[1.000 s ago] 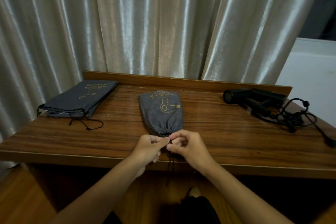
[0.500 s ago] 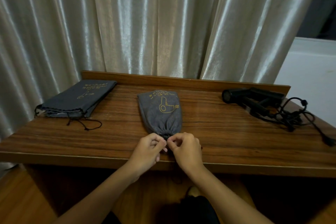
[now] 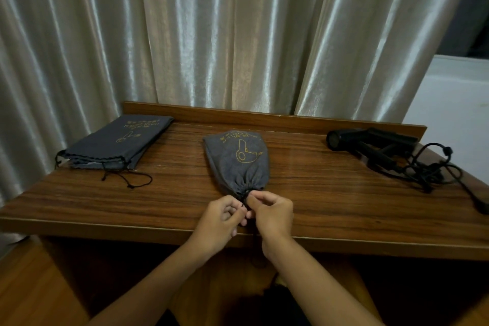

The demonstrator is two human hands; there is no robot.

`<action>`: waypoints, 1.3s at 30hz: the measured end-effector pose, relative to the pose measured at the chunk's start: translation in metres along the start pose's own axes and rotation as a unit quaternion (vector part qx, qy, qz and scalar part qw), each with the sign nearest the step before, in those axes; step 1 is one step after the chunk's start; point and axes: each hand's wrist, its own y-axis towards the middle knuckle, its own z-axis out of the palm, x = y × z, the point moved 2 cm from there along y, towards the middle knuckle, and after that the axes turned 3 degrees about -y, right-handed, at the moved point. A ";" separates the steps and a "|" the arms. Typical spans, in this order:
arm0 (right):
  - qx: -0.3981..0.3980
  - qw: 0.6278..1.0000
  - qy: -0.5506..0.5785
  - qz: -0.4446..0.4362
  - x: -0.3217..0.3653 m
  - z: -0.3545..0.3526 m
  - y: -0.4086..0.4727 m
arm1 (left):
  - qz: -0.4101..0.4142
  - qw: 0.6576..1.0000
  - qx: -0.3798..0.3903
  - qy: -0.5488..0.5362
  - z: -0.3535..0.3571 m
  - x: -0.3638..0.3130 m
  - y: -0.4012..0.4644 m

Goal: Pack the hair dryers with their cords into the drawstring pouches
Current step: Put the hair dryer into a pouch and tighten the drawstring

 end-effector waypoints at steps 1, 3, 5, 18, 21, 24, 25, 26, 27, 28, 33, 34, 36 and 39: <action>0.011 1.000 0.014 0.012 0.001 0.000 0.000 | 0.000 1.000 -0.002 -0.003 0.001 0.001 0.000; 0.033 0.998 0.038 0.038 0.002 -0.002 -0.001 | 0.003 1.000 -0.004 -0.004 0.002 0.001 0.000; 0.052 0.995 0.050 0.076 0.004 -0.004 -0.001 | 0.007 1.000 -0.003 0.006 0.002 0.001 -0.001; 0.064 0.966 0.164 0.187 0.000 -0.006 0.004 | 0.022 0.998 -0.006 0.053 0.002 0.003 0.001; 0.055 0.961 0.192 0.191 -0.001 -0.004 0.003 | 0.029 0.998 -0.005 0.059 0.003 0.005 0.004; 0.041 0.959 0.209 0.190 -0.001 -0.004 0.004 | 0.033 0.997 -0.004 0.063 0.003 0.008 0.007; 0.039 0.957 0.215 0.190 -0.001 -0.004 0.003 | 0.034 0.997 -0.005 0.063 0.003 0.009 0.008; 0.039 0.955 0.222 0.192 -0.001 -0.005 0.002 | 0.035 0.998 -0.007 0.061 0.003 0.010 0.009; 0.041 0.953 0.229 0.195 -0.001 -0.005 0.001 | 0.035 0.998 -0.010 0.058 0.003 0.010 0.010; 0.044 0.950 0.236 0.198 -0.001 -0.005 0.000 | 0.035 0.998 -0.012 0.055 0.003 0.011 0.010; 0.044 0.952 0.239 0.185 0.000 -0.007 -0.003 | 0.032 0.998 -0.017 0.051 0.002 0.015 0.013; 0.042 0.954 0.238 0.177 0.000 -0.008 -0.004 | 0.032 0.998 -0.016 0.053 0.001 0.016 0.013; 0.049 0.961 0.226 0.154 0.001 -0.009 -0.006 | 0.037 0.997 -0.015 0.059 0.001 0.017 0.013; 0.074 0.972 0.191 0.116 0.003 -0.006 -0.007 | 0.042 0.996 -0.025 0.068 0.002 0.019 0.015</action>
